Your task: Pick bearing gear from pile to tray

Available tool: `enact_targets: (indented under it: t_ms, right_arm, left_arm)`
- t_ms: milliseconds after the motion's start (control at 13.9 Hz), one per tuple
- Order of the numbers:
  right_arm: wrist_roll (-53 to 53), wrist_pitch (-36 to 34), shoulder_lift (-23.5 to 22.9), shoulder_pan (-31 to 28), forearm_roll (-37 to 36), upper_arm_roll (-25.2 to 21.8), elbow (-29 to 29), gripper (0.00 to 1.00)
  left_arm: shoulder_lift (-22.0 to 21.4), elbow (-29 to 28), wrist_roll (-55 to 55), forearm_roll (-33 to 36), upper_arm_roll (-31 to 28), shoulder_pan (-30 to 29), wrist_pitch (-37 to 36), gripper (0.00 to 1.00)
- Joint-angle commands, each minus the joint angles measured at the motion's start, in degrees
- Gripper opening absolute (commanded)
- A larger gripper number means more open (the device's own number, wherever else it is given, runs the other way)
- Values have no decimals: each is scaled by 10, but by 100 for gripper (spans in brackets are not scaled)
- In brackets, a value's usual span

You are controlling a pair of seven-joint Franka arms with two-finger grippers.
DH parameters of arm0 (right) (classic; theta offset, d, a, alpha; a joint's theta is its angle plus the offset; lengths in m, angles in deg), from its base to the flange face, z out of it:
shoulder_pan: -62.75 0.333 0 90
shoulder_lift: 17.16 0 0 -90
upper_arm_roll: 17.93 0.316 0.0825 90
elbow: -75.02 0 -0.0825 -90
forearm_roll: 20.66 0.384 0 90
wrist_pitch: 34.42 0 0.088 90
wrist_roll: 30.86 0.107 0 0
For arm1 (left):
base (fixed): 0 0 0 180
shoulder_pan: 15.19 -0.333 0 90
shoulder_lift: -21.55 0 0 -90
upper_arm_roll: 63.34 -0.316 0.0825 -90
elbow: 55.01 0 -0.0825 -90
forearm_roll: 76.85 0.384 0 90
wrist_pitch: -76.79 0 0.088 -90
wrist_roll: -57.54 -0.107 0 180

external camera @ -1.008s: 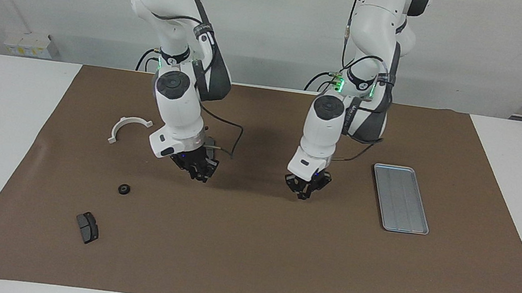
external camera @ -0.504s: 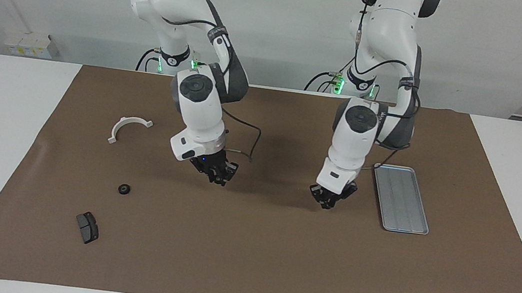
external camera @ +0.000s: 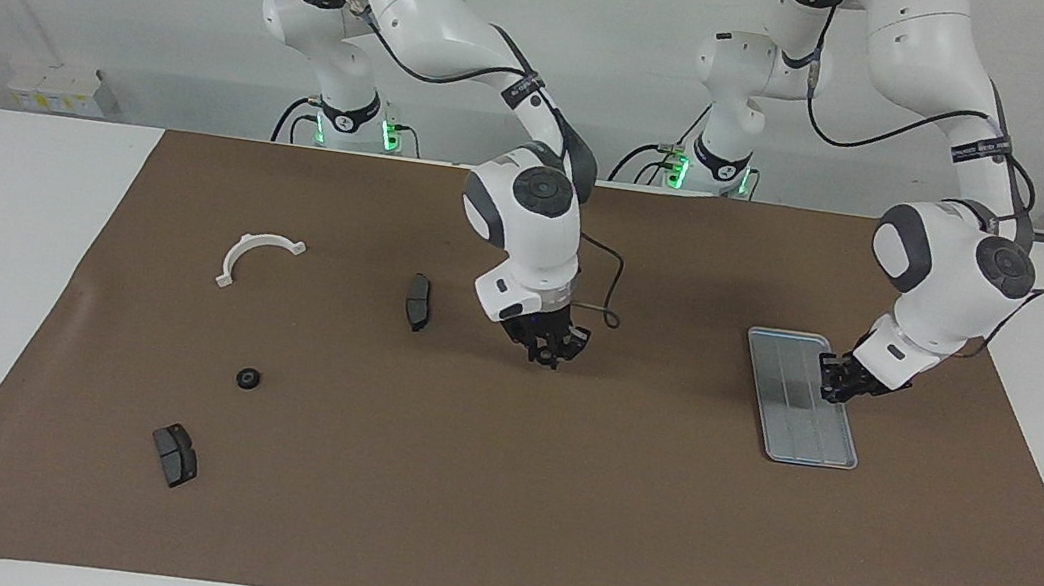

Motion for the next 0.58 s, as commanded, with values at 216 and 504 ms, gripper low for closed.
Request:
enact_targets:
  t_ms: [216,504]
  right_arm:
    - [11,14,-12,5,-14,-2,-3,64]
    - [1,4,-5,-6,-39,-3,-4,100]
  left_arm:
    - [-41,-73,-11,-7,4,1,49,53]
    - [-31,-38,1,-7,5,13,45,77]
